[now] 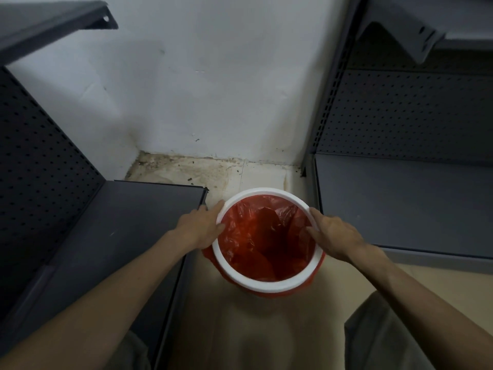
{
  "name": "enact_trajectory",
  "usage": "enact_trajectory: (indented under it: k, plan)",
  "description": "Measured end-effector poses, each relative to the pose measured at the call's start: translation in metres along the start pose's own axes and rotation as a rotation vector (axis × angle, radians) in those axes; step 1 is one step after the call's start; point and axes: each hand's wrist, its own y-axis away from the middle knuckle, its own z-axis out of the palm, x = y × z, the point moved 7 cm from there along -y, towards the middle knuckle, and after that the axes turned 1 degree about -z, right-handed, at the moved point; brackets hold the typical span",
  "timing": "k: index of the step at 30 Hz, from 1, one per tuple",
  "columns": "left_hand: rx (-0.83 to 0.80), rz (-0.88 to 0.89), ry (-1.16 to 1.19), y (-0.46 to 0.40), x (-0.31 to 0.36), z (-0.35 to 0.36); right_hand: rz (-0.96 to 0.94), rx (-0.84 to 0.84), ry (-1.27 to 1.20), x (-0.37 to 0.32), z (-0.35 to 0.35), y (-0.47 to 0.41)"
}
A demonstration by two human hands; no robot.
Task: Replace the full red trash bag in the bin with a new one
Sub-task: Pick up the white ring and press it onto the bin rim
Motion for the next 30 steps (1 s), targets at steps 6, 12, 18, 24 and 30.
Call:
enact_trajectory:
  k: [6, 12, 18, 24, 30]
  plan:
    - [0.156, 0.121, 0.081, 0.045, 0.012, 0.012, -0.098, 0.039, 0.095, -0.009, -0.002, 0.036]
    - [0.109, 0.119, 0.164, 0.056, 0.012, 0.044, -0.135, -0.047, 0.006, -0.005, 0.035, 0.048]
    - [0.130, 0.131, 0.143, 0.056, 0.010, 0.052, -0.140, -0.031, 0.024, -0.002, 0.040, 0.051]
    - [0.114, 0.147, 0.074, 0.056, 0.014, 0.048, -0.126, -0.065, 0.097, -0.006, 0.036, 0.050]
    - [0.078, 0.189, 0.045, 0.044, 0.009, 0.040, -0.153, -0.084, 0.103, -0.002, 0.029, 0.037]
